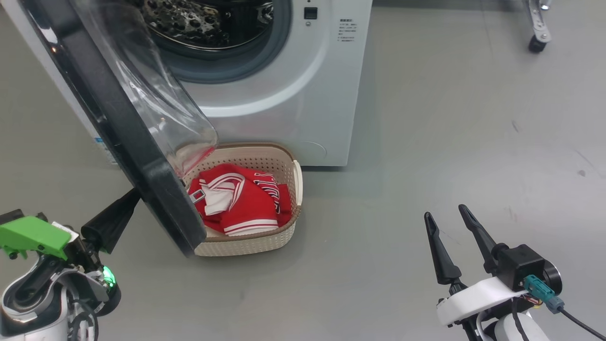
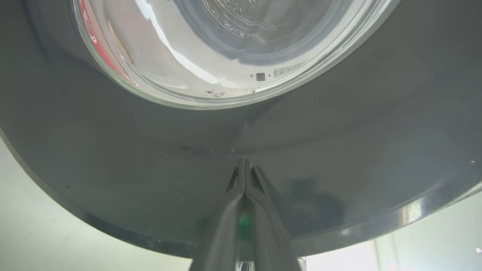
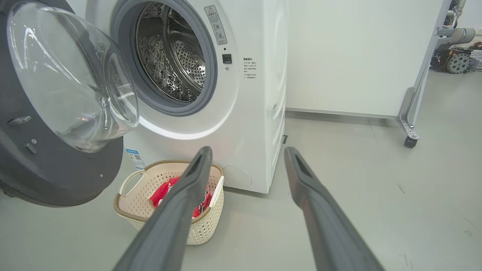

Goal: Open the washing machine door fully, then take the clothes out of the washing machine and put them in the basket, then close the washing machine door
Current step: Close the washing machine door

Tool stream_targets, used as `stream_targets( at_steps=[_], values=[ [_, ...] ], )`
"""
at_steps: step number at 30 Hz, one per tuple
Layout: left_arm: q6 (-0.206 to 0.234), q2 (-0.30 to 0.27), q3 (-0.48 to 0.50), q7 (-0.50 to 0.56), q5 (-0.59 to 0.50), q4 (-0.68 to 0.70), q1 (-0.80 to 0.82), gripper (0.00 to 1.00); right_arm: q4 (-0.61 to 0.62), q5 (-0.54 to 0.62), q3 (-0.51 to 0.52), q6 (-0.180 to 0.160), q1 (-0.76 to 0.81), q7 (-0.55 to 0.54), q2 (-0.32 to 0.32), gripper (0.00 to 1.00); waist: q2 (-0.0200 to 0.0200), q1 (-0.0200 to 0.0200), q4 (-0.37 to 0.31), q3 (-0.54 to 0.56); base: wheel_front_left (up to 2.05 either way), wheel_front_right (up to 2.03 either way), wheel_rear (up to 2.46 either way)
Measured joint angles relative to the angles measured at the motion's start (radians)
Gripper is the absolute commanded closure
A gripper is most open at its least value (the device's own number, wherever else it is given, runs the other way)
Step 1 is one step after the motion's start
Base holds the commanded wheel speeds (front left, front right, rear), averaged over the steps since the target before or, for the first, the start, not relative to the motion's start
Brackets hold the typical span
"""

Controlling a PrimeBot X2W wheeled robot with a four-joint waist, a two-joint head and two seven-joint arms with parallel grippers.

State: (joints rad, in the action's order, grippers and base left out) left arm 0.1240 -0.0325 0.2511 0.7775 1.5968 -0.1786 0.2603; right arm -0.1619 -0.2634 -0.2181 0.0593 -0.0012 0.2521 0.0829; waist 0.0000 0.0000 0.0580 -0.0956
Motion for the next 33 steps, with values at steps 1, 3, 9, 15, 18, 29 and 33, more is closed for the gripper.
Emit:
stream_targets(
  at_steps=[1,3,9,15,18,29,33],
  values=[
    [0.000,0.000,-0.001,-0.012,0.005,-0.007,0.000,1.00,0.000,0.000,0.001,0.000,0.000,0.000,0.000,0.00,0.0000,0.0000,-0.012,-0.001,0.00,0.00,0.00],
    [0.000,0.000,-0.005,-0.036,0.016,-0.019,0.002,1.00,0.000,0.000,0.002,0.000,0.000,0.000,0.001,0.00,0.0000,0.0000,-0.037,-0.002,0.00,0.00,0.00],
    [0.002,0.001,-0.020,-0.139,0.120,-0.080,0.031,1.00,-0.001,0.000,0.003,0.000,-0.002,0.000,0.001,0.00,0.0000,0.0000,-0.110,-0.008,0.00,0.00,0.00],
    [0.003,0.001,-0.027,-0.251,0.181,-0.121,0.079,1.00,-0.001,0.000,0.002,0.000,-0.011,0.000,-0.001,0.00,0.0000,0.0000,-0.182,-0.013,0.00,0.00,0.00],
    [0.003,0.001,-0.033,-0.305,0.193,-0.139,0.099,1.00,0.000,0.000,0.003,0.001,-0.012,0.000,-0.002,0.00,0.0000,0.0000,-0.216,-0.018,0.00,0.00,0.00],
    [-0.008,0.002,-0.041,-0.491,0.200,-0.177,0.192,1.00,0.007,-0.009,0.018,0.001,-0.022,0.000,-0.012,0.00,0.0000,0.0000,-0.332,-0.055,0.00,0.00,0.00],
    [-0.029,0.002,-0.042,-0.546,0.199,-0.193,0.225,1.00,0.011,-0.011,0.023,0.001,-0.028,0.000,-0.016,0.00,0.0000,0.0000,-0.368,-0.073,0.00,0.00,0.00]
  ],
)
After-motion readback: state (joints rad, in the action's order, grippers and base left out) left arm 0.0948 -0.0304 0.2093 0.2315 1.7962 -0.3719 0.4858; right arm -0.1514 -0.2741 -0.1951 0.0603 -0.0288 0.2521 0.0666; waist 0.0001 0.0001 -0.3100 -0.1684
